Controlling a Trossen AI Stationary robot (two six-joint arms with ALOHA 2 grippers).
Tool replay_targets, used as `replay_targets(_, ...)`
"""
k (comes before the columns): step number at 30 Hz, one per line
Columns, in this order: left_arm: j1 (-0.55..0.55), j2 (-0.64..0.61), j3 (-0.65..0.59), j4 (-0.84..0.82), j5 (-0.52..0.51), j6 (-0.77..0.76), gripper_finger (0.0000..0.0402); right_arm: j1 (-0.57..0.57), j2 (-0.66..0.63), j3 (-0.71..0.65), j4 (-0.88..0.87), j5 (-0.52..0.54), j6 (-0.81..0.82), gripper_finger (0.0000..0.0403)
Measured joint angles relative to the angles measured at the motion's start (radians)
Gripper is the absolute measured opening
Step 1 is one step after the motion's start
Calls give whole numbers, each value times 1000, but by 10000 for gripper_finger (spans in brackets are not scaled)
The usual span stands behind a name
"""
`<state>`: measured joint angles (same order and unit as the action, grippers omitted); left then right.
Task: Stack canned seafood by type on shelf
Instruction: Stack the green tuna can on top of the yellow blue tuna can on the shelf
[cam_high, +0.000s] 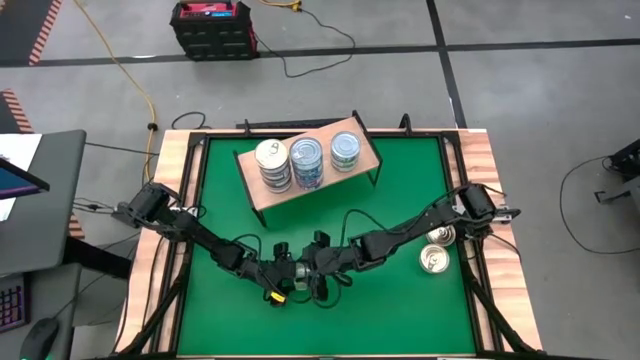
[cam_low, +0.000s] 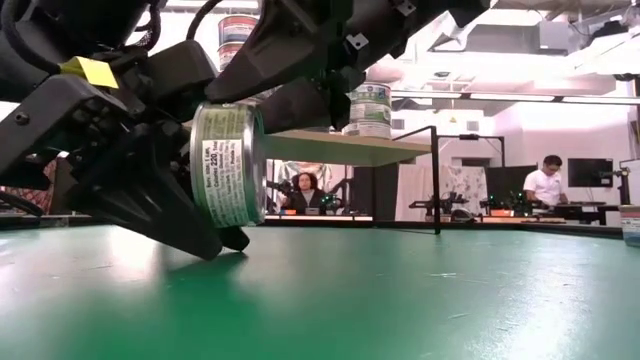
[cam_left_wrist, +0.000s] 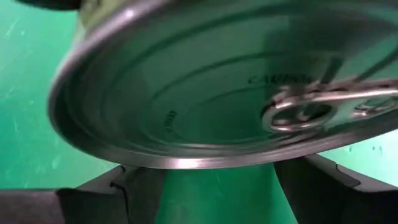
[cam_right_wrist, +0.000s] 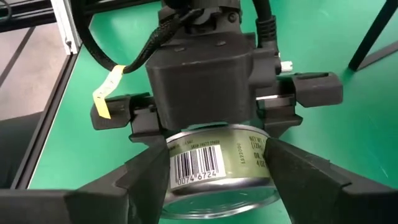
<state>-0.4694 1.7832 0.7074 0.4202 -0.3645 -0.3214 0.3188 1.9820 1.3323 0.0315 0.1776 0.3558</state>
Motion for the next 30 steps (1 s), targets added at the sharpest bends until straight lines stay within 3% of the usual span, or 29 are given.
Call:
replay_targets(6,0,0,1,-12,4,-37,276,-9,0,0,-14,-7,12,292)
replay_targets(15,0,-2,3,-31,88,-98,276,-9,0,0,-26,-11,18,292)
replay_targets(25,-1,-73,1,-100,265,-217,277,-12,1,-2,-65,-27,19,292)
replay_targets(30,-2,-127,0,-211,210,-217,277,-12,3,-4,-91,-24,17,292)
